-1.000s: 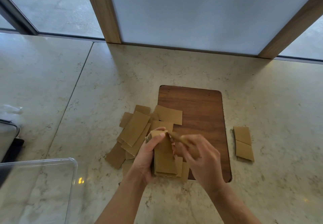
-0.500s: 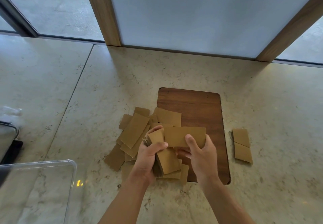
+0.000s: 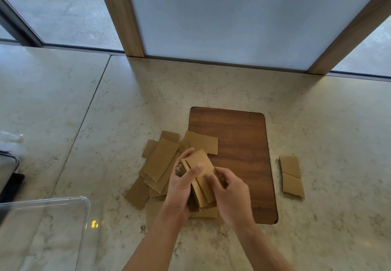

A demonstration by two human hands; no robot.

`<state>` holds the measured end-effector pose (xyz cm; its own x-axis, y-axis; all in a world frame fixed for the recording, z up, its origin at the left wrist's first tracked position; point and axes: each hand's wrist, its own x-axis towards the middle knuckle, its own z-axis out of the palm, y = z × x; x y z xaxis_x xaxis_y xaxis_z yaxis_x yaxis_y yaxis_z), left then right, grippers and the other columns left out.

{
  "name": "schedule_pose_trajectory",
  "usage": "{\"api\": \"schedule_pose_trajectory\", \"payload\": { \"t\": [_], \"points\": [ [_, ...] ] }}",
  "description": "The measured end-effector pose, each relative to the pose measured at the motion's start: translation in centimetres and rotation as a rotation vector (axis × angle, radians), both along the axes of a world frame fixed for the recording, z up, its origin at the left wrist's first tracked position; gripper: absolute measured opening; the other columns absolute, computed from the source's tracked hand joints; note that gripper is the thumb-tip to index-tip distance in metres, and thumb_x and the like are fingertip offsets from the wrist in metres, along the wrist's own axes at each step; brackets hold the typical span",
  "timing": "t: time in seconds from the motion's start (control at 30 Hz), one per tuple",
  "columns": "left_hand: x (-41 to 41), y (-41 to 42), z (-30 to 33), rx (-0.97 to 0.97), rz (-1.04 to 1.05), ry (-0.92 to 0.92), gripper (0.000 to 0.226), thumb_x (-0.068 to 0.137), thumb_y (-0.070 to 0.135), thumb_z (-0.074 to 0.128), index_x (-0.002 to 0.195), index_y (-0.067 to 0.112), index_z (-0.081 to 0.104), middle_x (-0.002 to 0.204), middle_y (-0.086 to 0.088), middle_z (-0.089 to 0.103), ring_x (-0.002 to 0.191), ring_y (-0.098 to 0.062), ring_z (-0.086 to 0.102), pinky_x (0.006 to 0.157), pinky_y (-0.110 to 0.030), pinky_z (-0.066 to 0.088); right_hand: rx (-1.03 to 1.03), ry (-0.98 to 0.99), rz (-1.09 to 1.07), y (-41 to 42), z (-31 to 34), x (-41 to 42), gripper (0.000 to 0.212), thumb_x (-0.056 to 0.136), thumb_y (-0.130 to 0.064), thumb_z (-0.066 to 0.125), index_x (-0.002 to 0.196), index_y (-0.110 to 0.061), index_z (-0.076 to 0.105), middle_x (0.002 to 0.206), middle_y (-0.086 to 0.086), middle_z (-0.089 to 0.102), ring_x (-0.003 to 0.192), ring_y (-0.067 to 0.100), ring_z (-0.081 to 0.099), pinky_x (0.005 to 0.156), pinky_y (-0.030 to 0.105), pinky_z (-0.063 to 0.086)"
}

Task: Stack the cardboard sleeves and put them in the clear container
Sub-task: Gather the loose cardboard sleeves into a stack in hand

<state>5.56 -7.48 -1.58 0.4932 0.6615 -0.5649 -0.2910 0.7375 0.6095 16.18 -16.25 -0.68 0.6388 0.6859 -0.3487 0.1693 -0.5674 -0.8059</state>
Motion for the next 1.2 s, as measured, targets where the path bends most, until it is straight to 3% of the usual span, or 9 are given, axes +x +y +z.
{"api": "schedule_pose_trajectory", "payload": {
  "t": [0.1,0.2,0.33,0.63,0.83,0.93,1.0,1.13,1.2],
  "points": [
    [-1.0,-0.5,-0.4,-0.045,-0.047,0.0,0.067,0.07,0.022,0.09,0.133,0.024,0.067,0.133,-0.028,0.068,0.106,-0.037,0.074,0.084,-0.051,0.062,-0.054,-0.188,0.125,0.2,-0.2,-1.2,0.043,0.09,-0.066,0.059,0.115,-0.032,0.065,0.105,-0.023,0.056,0.099,0.0,0.055,0.086,0.024,0.054],
    [-2.9,-1.0,-1.6,-0.127,-0.044,-0.076,0.08,0.072,0.018,0.089,0.145,0.021,0.057,0.134,-0.033,0.065,0.108,-0.039,0.073,0.085,-0.056,0.061,-0.02,-0.079,0.144,0.1,-0.6,-1.8,0.054,0.078,-0.076,0.061,0.116,-0.039,0.051,0.114,-0.025,0.043,0.112,0.0,0.042,0.091,0.023,0.048],
    [-3.6,-1.8,-2.1,-0.193,0.137,-0.239,0.091,0.06,0.021,0.101,0.138,0.049,0.063,0.109,-0.013,0.075,0.096,-0.029,0.076,0.083,-0.055,0.061,0.298,-0.136,-0.04,0.4,-1.4,-4.0,0.022,0.093,-0.057,0.053,0.111,-0.045,0.053,0.117,-0.019,0.053,0.115,0.01,0.054,0.087,0.014,0.044],
    [-2.6,-1.7,-1.4,-0.357,0.243,-0.359,0.037,0.085,0.027,0.082,0.12,0.034,0.071,0.106,-0.014,0.069,0.096,-0.033,0.073,0.084,-0.053,0.064,0.523,-0.219,-0.089,3.3,-2.5,-4.7,0.023,0.099,-0.024,0.041,0.086,-0.032,0.058,0.093,-0.011,0.059,0.087,0.016,0.061,0.075,0.02,0.046],
    [-2.9,0.4,-2.0,-0.195,0.209,-0.208,0.061,0.068,0.012,0.089,0.123,0.033,0.07,0.101,-0.019,0.073,0.085,-0.034,0.074,0.078,-0.053,0.063,0.459,-0.022,-0.085,4.7,-3.2,-2.9,0.019,0.093,-0.037,0.047,0.088,-0.026,0.062,0.083,-0.011,0.063,0.077,0.007,0.064,0.066,0.018,0.046],
    [-3.7,2.5,-2.4,-0.117,0.228,-0.144,0.061,0.069,0.005,0.089,0.12,0.031,0.071,0.1,-0.019,0.072,0.082,-0.033,0.072,0.078,-0.053,0.061,0.082,-0.002,-0.23,7.4,-4.7,0.5,0.038,0.091,-0.053,0.061,0.115,-0.024,0.061,0.104,-0.008,0.062,0.092,0.003,0.061,0.071,0.023,0.044],
    [-4.4,3.1,-2.6,-0.09,0.214,-0.156,0.061,0.071,0.006,0.089,0.124,0.029,0.069,0.102,-0.019,0.07,0.084,-0.034,0.071,0.08,-0.053,0.059,-0.14,-0.067,-0.046,8.5,-5.6,1.8,0.057,0.089,-0.051,0.073,0.135,-0.023,0.053,0.122,-0.007,0.056,0.105,0.009,0.057,0.083,0.023,0.046],
    [-4.9,3.4,-2.6,-0.084,0.194,-0.149,0.062,0.073,0.009,0.089,0.127,0.029,0.068,0.102,-0.02,0.07,0.084,-0.035,0.071,0.077,-0.055,0.059,-0.055,-0.093,-0.008,8.3,-5.5,3.3,0.011,0.092,-0.032,0.076,0.098,-0.03,0.066,0.101,-0.011,0.066,0.095,0.008,0.064,0.089,0.028,0.055],
    [-5.1,3.4,-2.3,-0.097,0.207,-0.144,0.063,0.071,0.011,0.09,0.127,0.029,0.069,0.1,-0.019,0.07,0.083,-0.034,0.071,0.074,-0.053,0.06,0.019,0.064,-0.15,7.5,-4.6,5.0,0.006,0.097,-0.026,0.07,0.098,-0.028,0.065,0.101,-0.008,0.069,0.095,0.008,0.066,0.09,0.039,0.06]
  ]
}}
